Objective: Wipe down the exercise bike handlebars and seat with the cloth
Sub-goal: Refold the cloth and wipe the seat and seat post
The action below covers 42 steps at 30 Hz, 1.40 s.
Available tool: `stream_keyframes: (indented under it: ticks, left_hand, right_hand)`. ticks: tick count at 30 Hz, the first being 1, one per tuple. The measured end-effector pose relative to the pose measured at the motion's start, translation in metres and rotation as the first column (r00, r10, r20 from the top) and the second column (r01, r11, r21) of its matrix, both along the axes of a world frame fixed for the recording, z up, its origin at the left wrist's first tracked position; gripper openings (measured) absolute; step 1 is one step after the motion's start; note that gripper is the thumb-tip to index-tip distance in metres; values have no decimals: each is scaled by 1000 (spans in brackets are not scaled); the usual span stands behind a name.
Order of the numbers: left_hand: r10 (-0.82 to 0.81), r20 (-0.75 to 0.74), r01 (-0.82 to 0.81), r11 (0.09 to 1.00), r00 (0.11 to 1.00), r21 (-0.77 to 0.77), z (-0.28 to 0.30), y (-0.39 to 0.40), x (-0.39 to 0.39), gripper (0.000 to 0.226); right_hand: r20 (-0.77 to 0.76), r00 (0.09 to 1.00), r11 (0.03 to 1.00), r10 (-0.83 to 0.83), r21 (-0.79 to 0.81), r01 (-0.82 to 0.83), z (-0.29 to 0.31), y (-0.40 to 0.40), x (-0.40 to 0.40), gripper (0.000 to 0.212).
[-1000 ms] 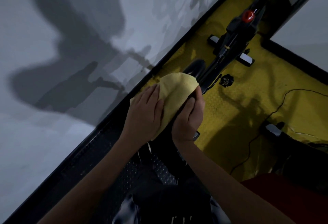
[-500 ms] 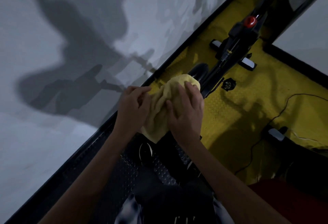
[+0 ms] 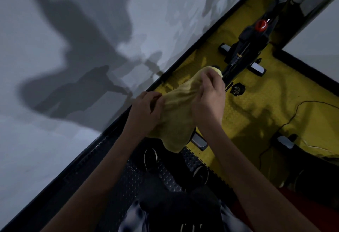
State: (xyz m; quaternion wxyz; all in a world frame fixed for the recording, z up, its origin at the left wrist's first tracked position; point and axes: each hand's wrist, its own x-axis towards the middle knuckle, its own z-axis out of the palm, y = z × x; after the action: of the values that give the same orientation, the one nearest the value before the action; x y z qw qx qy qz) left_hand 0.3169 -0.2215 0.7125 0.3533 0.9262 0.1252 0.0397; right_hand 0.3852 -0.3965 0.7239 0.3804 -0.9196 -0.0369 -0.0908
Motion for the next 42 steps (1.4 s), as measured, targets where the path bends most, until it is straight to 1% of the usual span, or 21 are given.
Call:
stream_keyframes:
  ticks: [1, 4, 7, 9, 13, 15, 17, 20, 22, 25, 27, 29, 31, 34, 37, 42]
  left_hand:
    - [-4, 5, 4, 1000, 1000, 2, -1, -1, 1, 29]
    - [2, 0, -2, 1000, 1000, -21, -4, -1, 2, 25]
    - [44, -13, -45, 996, 999, -71, -6, 3, 3, 24]
    - [62, -30, -64, 995, 998, -80, -7, 6, 5, 25]
    - [96, -47, -101, 989, 994, -108, -8, 6, 11, 27]
    - [77, -44, -81, 991, 996, -102, -8, 4, 14, 25]
    - [45, -40, -48, 995, 998, -86, -7, 3, 17, 23]
    - [25, -53, -29, 996, 998, -80, -6, 4, 19, 27]
    - [24, -58, -29, 995, 998, -97, -8, 2, 19, 29]
    - [9, -57, -14, 995, 998, -95, -10, -3, 21, 32]
    - [8, -53, -13, 996, 999, -92, -12, -5, 21, 34]
    - [7, -48, -12, 995, 999, -103, -13, -4, 19, 37]
    - [12, -50, -18, 993, 999, -120, -14, -3, 16, 39]
    - [27, -34, -31, 992, 999, -119, -15, -1, 12, 33]
    - [19, -33, -23, 993, 999, -116, -13, 0, 14, 31]
    - [-7, 26, 9, 997, 1000, -76, -5, -7, 21, 28]
  right_hand:
    - [9, 1000, 999, -11, -37, 11, 2, 8, -2, 51]
    - [11, 999, 996, 30, -88, -29, -1, 31, -17, 45]
    - [-65, 997, 986, 49, -159, -59, -14, 38, -31, 54]
    - [-68, 995, 983, 72, -166, -83, -21, 35, -40, 56]
    - [-47, 992, 986, 117, -117, -122, -26, 32, -68, 58]
    - [-54, 991, 989, 124, -68, -128, -27, 29, -70, 57]
    - [-63, 991, 992, 116, -36, -119, -26, 26, -54, 56]
    - [-78, 996, 998, 46, -37, -49, -19, 18, -11, 56]
    - [-90, 996, 1000, 4, 20, -2, -14, 8, 17, 58]
    - [-75, 997, 999, -7, 42, 10, -14, 2, 35, 58]
    - [-83, 997, 1000, -4, 9, 5, -17, 11, 22, 59]
    - [-63, 998, 999, 31, -43, -34, -21, 24, -8, 62]
    - [-69, 996, 997, 64, -47, -67, -26, 34, -43, 65]
    - [-51, 993, 992, 106, -56, -109, -32, 35, -66, 60]
    - [-43, 991, 992, 127, 10, -127, -29, 26, -39, 55]
    - [-101, 994, 986, 38, 167, -20, -19, 5, 33, 59]
